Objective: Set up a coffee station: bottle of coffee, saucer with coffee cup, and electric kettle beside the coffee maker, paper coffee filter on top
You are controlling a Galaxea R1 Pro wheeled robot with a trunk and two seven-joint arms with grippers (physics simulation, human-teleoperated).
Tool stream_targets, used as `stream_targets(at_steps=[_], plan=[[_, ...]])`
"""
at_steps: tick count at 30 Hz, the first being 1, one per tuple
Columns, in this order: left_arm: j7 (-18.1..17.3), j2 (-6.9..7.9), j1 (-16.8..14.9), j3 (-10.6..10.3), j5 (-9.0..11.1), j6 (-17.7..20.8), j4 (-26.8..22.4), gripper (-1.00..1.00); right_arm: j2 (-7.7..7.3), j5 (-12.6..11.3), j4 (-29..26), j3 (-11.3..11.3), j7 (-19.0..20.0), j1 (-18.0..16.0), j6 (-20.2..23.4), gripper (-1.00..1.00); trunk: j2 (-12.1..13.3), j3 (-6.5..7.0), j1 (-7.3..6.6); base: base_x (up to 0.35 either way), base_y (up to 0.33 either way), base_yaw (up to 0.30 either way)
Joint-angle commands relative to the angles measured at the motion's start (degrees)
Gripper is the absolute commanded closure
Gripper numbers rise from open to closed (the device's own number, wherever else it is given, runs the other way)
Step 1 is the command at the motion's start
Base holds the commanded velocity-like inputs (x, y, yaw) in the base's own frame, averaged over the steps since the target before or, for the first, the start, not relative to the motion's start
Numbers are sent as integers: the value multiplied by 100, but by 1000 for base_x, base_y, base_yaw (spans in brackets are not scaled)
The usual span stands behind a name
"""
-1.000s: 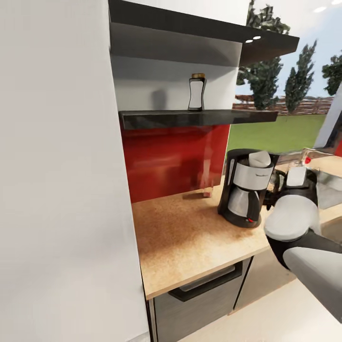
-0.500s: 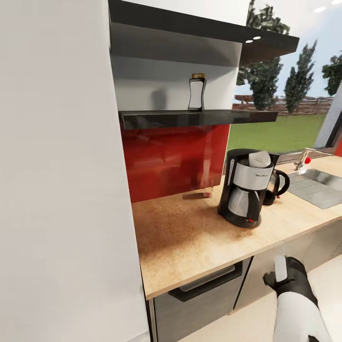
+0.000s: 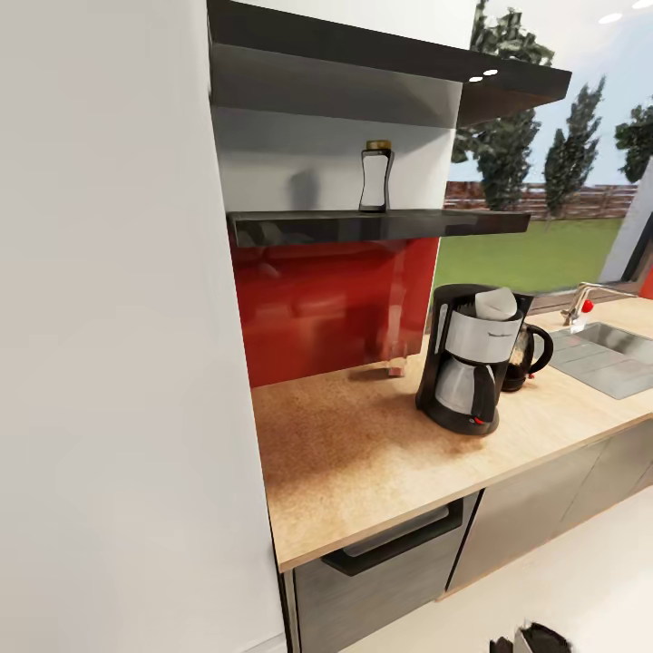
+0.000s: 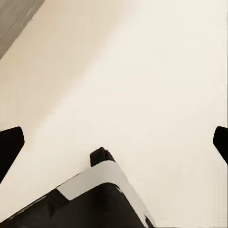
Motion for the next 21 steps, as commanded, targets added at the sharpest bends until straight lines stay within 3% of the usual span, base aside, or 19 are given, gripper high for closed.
stream_targets(at_steps=[1, 2, 5, 9, 14, 17, 21], plan=[[8, -11, -2, 14, 18, 6, -41, -100, -113, 536, 600, -12, 243, 8, -610, -100, -11, -10, 4, 0, 0, 0], [7, -17, -2, 16, 18, 4, -60, -100, -165, 769, 821, -10, 327, 13, -891, -100, -11, -10, 4, 0, 0, 0], [9, -92, -2, 8, 19, -1, -127, -100, -362, 1871, 1613, -2, 580, 51, -2260, -100, -11, -10, 4, 0, 0, 0], [-1, -212, -1, 22, 26, -8, -426, -100, -429, 2542, 1911, 9, 704, 187, -3081, -100, -11, -10, 4, 0, 0, 0], [-5, -222, -2, 41, 43, -204, -588, -100, -401, 2563, 1923, 5, 701, 285, -3120, -100, -11, -10, 4, 0, 0, 0], [-40, -225, -2, 49, 286, -453, -622, -100, -384, 2564, 1932, 9, 714, 312, -3126, -100, -11, -10, 4, 0, 0, 0], [-63, -282, -1, 32, 368, -489, -636, -100, -382, 2565, 1933, 5, 715, 320, -3127, -100, -11, -10, 4, 0, 0, 0]])
